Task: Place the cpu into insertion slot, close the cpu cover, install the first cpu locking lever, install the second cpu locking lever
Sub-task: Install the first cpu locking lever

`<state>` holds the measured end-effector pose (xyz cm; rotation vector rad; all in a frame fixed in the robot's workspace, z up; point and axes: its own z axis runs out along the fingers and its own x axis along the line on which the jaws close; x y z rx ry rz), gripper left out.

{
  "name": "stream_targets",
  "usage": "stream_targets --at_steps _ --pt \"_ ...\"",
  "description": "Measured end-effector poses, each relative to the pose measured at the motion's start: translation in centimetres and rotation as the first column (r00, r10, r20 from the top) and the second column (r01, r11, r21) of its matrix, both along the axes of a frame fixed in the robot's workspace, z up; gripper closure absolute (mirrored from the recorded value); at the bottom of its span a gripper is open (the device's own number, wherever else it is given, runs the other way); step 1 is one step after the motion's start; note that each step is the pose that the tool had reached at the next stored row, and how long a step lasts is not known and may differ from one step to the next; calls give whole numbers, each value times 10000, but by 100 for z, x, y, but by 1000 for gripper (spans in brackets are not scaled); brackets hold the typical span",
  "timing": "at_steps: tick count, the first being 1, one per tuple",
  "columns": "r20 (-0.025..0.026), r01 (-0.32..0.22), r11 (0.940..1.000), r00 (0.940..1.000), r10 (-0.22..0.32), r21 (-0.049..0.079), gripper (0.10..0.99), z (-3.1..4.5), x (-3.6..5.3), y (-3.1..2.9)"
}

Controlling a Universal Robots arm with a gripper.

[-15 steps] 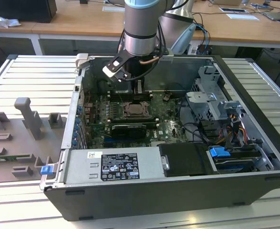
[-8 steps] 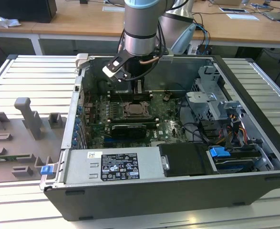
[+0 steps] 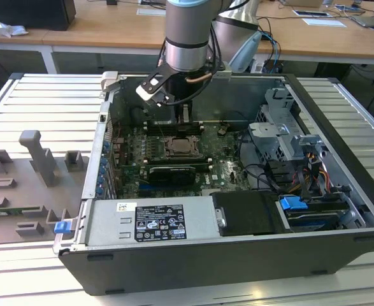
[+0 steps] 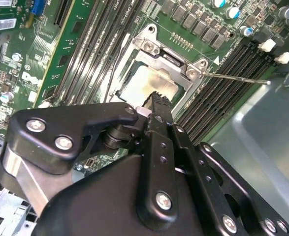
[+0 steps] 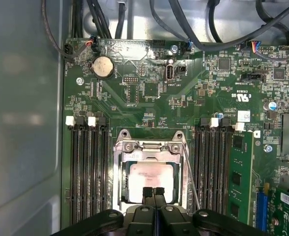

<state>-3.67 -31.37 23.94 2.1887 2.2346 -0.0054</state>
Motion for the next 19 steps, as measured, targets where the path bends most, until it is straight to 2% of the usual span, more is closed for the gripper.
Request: stream_targets --at_steps 6,11,17,19 --pt "0 1 10000 10000 -1 1 980 82 0 0" --pt "0 0 10000 10000 0 0 980 185 0 0" --pt "-1 0 10000 10000 0 0 980 361 0 0" --pt "0 -2 10000 10000 2 2 980 376 0 0"
